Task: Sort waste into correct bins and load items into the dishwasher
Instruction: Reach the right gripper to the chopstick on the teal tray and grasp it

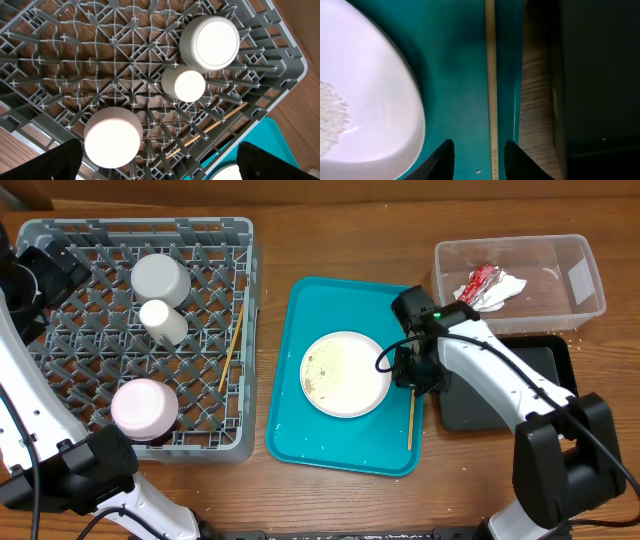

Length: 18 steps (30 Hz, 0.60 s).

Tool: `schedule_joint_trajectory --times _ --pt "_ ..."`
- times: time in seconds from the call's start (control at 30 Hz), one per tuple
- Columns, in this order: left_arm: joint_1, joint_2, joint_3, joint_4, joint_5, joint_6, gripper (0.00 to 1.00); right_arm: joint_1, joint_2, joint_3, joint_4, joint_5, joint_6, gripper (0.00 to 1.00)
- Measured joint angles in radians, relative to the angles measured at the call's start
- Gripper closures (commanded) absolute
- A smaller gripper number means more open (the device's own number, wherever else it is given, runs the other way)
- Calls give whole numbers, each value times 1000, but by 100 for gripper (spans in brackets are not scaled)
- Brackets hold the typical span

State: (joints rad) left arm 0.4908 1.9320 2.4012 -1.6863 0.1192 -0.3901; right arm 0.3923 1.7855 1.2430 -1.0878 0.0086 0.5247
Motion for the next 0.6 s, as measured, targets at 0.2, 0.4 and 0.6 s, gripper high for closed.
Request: schedule_joint_trajectory --times 0.2,0.4,0.6 --pt "0 0 0 0 0 0 0 0 3 -25 58 3 0 65" --pt "0 0 0 0 0 0 0 0 4 -110 131 6 14 66" --pt "0 0 0 0 0 0 0 0 4 -141 166 6 21 66"
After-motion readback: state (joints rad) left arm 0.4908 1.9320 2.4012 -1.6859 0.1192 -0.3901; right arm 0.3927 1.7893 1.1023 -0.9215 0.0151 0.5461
